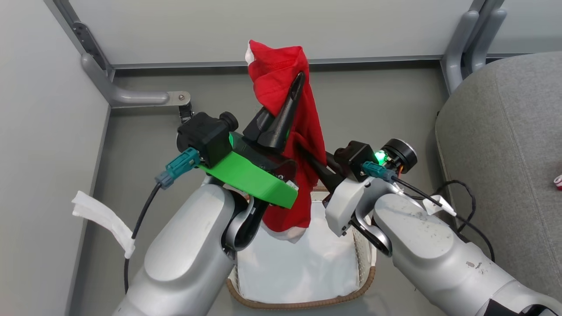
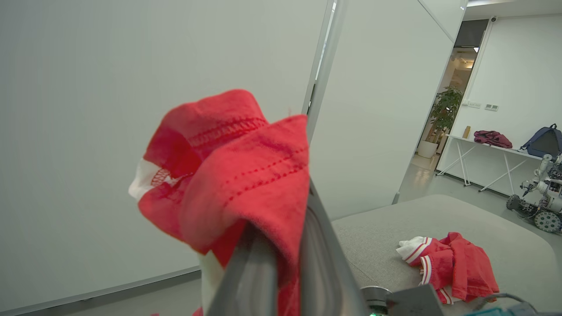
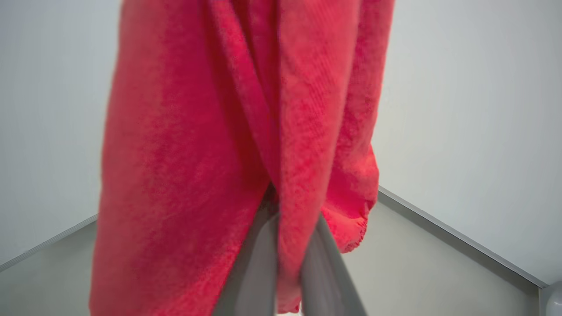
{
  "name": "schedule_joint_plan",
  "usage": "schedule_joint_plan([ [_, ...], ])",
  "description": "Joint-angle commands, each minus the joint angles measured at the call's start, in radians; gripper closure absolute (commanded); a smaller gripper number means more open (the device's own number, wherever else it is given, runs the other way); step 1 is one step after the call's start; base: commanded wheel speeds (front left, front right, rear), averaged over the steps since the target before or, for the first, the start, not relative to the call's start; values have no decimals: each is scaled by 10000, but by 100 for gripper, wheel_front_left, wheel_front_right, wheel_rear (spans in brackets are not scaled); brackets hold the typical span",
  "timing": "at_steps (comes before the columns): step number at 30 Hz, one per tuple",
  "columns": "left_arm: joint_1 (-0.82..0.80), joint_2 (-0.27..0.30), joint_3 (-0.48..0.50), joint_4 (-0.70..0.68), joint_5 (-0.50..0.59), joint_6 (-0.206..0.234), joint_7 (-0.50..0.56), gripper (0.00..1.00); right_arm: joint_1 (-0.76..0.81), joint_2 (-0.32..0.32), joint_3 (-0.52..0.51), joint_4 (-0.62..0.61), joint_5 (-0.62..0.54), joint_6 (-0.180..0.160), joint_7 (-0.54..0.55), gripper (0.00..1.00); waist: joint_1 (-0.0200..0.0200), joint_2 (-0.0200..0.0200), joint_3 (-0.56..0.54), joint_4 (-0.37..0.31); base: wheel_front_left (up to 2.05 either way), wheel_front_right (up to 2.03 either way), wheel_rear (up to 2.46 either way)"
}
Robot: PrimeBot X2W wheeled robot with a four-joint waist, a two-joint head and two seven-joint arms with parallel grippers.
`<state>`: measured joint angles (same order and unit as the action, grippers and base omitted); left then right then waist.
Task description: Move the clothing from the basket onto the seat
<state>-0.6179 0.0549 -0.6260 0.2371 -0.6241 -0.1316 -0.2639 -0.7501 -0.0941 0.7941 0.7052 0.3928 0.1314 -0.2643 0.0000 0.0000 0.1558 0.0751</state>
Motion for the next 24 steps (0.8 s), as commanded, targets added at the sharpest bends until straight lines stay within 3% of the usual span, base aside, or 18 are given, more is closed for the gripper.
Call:
schedule_joint_plan([
  [1,69,-2,83,54,5,20,-7,100,225,-83,-196,-120,-81,-14,-1,100,0,0,-25,-65,0,0,0],
  [5,245,16,308,139,283,20,-7,100,613,-138,-969,-636,-282,-14,-1,100,0,0,-43,-287,0,0,0],
  [6,249,51,253,153,466,20,-7,67,732,-154,-1201,-806,-359,-14,-1,100,0,0,-33,-364,0,0,0],
  [7,297,58,278,144,486,20,-7,20,821,-166,-1395,-937,-411,-14,-1,100,0,0,-16,-435,0,0,0],
  [8,390,68,295,172,501,20,-7,0,947,-166,-1640,-1103,-468,-14,-1,100,0,0,10,-538,0,0,0],
  [15,654,364,55,220,961,20,-7,0,1492,-120,-2835,-2113,-892,-14,-1,100,0,0,309,-1479,0,0,0],
  [24,1138,979,-81,248,1458,20,-7,0,2029,16,-3891,-3156,-1111,-14,-1,100,0,0,588,-3284,0,0,0],
])
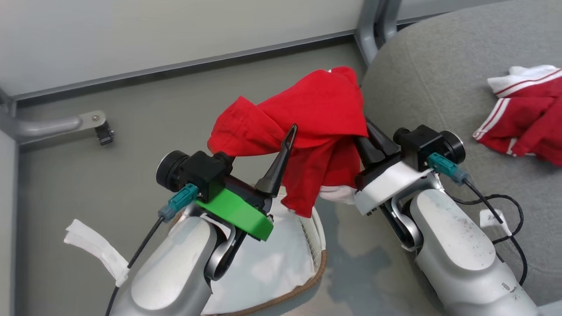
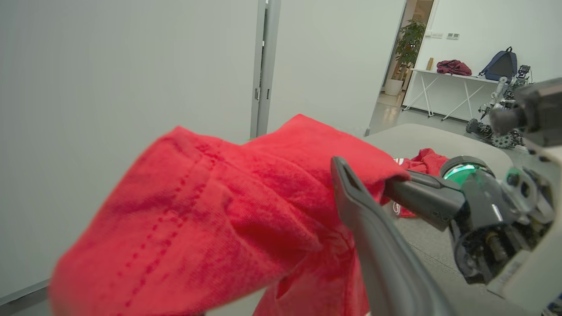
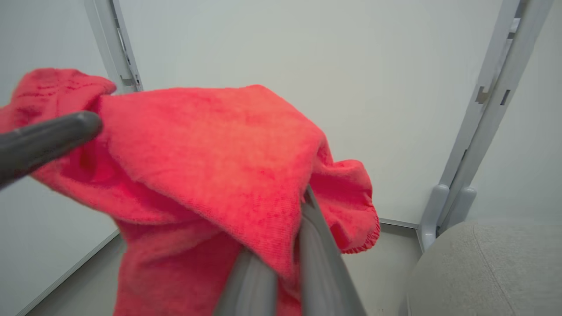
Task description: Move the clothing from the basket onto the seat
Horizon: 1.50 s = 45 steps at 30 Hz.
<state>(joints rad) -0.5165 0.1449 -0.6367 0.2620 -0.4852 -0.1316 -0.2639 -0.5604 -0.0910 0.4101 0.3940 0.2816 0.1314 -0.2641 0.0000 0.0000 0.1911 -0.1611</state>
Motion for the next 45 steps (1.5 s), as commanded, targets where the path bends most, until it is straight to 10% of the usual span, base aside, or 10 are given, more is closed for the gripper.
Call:
schedule_joint_plan([
  [1,183,116,-31,6,117,20,-7,0,204,4,-154,-148,14,-14,-3,100,0,0,254,-1141,0,0,0],
  [16,747,437,-34,231,354,20,-7,0,1250,293,-1529,-1246,-61,-14,-3,100,0,0,422,-3883,0,0,0],
  [30,215,383,-1189,440,-107,20,-7,0,2147,257,-2987,-2051,-510,-14,-3,100,0,0,798,-4021,0,0,0],
  [45,569,1066,-605,384,166,20,-7,0,-2068,-1986,-4004,-249,-1703,-14,-1,100,0,0,1951,-3555,0,0,0],
])
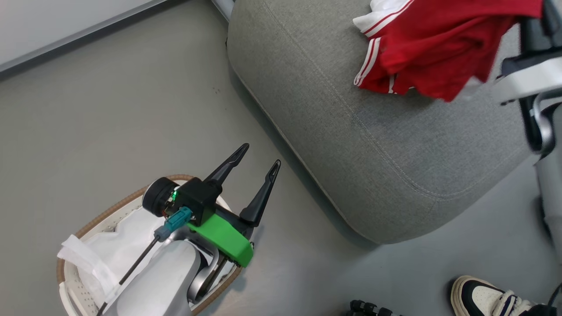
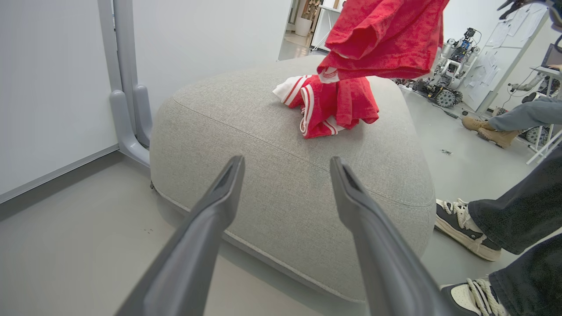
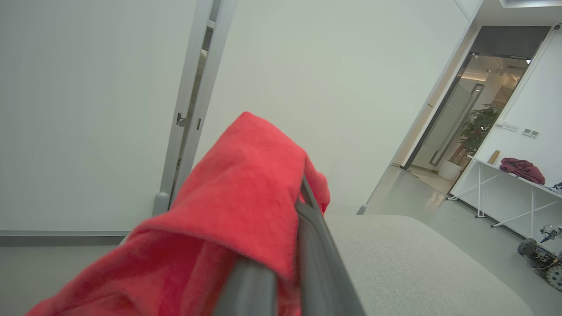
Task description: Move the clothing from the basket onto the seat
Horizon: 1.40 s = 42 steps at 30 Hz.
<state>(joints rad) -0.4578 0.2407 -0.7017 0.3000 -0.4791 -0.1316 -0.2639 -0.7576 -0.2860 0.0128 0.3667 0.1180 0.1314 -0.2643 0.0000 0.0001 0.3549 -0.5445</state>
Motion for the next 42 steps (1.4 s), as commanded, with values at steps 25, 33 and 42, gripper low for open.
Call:
schedule_joint_plan([
  [25,-768,678,464,-165,88,20,-7,0,-937,-31,-4166,3977,-2541,-15,-1,0,0,-1,2067,2002,0,0,0],
  [33,-273,505,985,-61,181,20,-7,0,714,834,-4665,2513,-2253,-15,1,0,0,-1,1602,2097,0,0,0],
  [42,367,71,2066,-3,626,20,-7,0,2715,1617,-3818,496,-1354,-15,1,0,0,-1,865,2560,0,0,0],
])
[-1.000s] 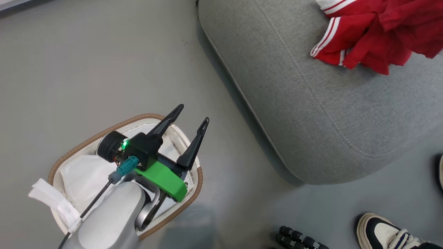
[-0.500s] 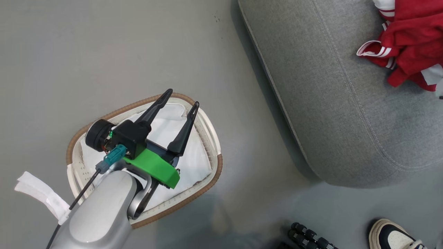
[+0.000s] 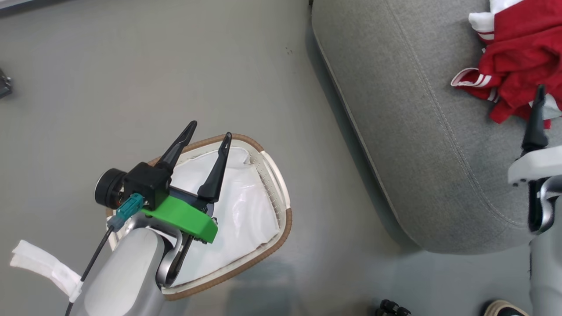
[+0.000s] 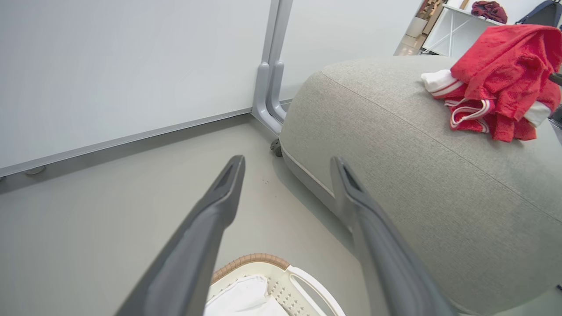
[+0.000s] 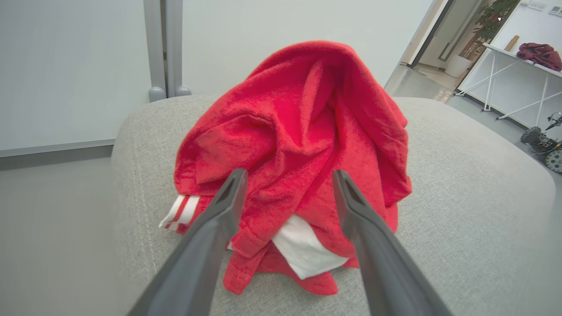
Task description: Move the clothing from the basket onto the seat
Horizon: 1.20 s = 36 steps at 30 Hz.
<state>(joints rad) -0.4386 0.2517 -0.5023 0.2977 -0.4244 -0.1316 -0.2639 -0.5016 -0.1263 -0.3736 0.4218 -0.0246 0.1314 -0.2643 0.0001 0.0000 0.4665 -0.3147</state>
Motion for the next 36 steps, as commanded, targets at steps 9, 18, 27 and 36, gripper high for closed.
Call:
schedule_joint_plan([
  [9,953,-638,1858,226,730,20,-7,0,852,624,1283,-543,778,-15,1,0,-1,0,-810,1250,0,0,0],
  [18,1407,-1187,3251,267,1275,20,-7,0,509,724,2795,-143,1340,-15,-1,0,-1,0,-1164,2390,0,0,0],
  [27,1458,-1567,4286,613,1676,20,-7,0,147,728,4389,68,1769,-15,-1,0,-1,0,-1470,2894,0,0,0],
  [36,1759,-1756,4682,874,1722,20,-7,0,843,729,4734,84,1932,-15,1,0,-1,0,-2062,3040,0,0,0],
])
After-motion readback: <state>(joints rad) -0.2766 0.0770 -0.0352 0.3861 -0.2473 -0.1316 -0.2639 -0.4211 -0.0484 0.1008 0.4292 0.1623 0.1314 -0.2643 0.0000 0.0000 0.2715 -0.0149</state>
